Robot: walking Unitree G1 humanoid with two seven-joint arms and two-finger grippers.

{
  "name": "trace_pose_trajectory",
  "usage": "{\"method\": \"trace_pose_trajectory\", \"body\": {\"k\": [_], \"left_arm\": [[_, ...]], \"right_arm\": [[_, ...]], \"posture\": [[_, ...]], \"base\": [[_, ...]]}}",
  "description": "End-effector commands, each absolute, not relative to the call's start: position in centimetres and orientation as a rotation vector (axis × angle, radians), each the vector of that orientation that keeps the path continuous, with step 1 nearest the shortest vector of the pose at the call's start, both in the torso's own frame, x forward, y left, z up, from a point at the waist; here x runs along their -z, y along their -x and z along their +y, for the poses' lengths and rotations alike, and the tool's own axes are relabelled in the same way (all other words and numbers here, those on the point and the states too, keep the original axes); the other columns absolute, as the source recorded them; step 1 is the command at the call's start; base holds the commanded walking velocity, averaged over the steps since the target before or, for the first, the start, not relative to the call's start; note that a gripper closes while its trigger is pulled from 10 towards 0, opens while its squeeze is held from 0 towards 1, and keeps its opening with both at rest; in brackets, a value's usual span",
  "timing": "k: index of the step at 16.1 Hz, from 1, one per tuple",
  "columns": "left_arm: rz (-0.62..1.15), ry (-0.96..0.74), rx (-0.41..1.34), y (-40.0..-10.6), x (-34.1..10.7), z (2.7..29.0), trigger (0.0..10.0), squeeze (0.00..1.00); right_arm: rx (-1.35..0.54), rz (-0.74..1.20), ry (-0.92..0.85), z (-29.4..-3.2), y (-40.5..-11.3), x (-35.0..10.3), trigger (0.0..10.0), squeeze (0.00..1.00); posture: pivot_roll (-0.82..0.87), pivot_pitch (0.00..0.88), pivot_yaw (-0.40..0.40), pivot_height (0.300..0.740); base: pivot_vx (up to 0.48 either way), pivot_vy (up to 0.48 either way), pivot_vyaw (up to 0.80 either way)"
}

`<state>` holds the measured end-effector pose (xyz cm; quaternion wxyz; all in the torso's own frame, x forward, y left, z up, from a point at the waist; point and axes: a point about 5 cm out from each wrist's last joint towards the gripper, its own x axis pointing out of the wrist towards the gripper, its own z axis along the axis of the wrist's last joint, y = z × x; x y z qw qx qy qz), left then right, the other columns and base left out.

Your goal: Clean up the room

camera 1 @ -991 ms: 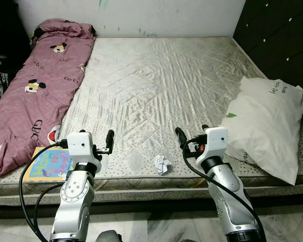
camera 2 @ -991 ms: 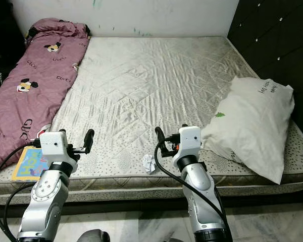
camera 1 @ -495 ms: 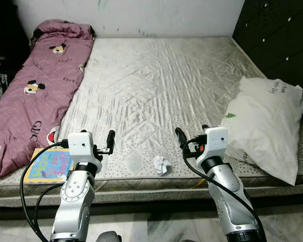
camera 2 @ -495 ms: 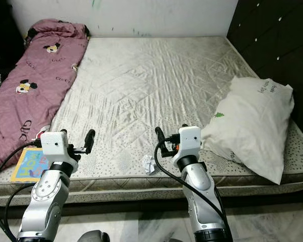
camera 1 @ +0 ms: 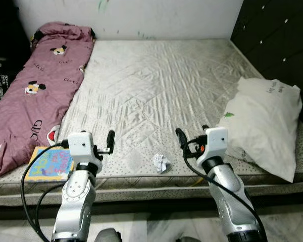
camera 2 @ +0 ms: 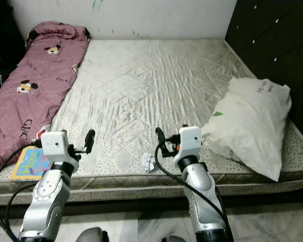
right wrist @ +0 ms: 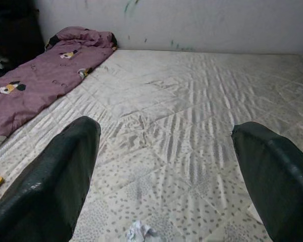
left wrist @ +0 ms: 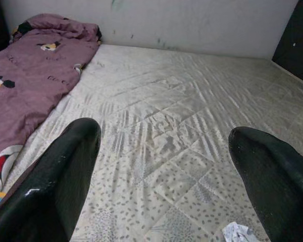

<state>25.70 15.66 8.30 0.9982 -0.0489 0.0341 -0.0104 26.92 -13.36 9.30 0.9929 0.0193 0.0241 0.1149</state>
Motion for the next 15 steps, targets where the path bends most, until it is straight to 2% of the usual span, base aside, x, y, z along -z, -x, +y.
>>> {"method": "trace_pose_trajectory", "body": {"k": [1, 3, 10, 15], "left_arm": [[0.078, 0.095, 0.005, -25.75, -8.23, 15.96, 10.0, 0.0], [0.076, 0.093, 0.003, -25.76, -8.26, 15.97, 10.0, 0.0], [0.065, 0.08, -0.031, -25.89, -8.38, 16.21, 10.0, 0.0], [0.071, 0.091, -0.06, -25.81, -8.3, 16.45, 10.0, 0.0]], "right_arm": [[-0.241, 0.042, -0.033, -13.21, -27.03, -9.52, 10.0, 0.0], [-0.242, 0.043, -0.032, -13.2, -27.04, -9.51, 10.0, 0.0], [-0.262, 0.047, -0.027, -13.02, -27.16, -9.28, 10.0, 0.0], [-0.268, 0.049, -0.026, -12.99, -27.11, -9.24, 10.0, 0.0]], "posture": [[0.04, 0.013, -0.014, 0.679], [0.04, 0.013, -0.014, 0.659], [0.05, 0.006, -0.018, 0.659], [0.05, 0.013, -0.021, 0.599]], "base": [[0.0, 0.0, 0.0], [0.0, 0.0, 0.0], [0.0, 0.0, 0.0], [0.0, 0.0, 0.0]]}}
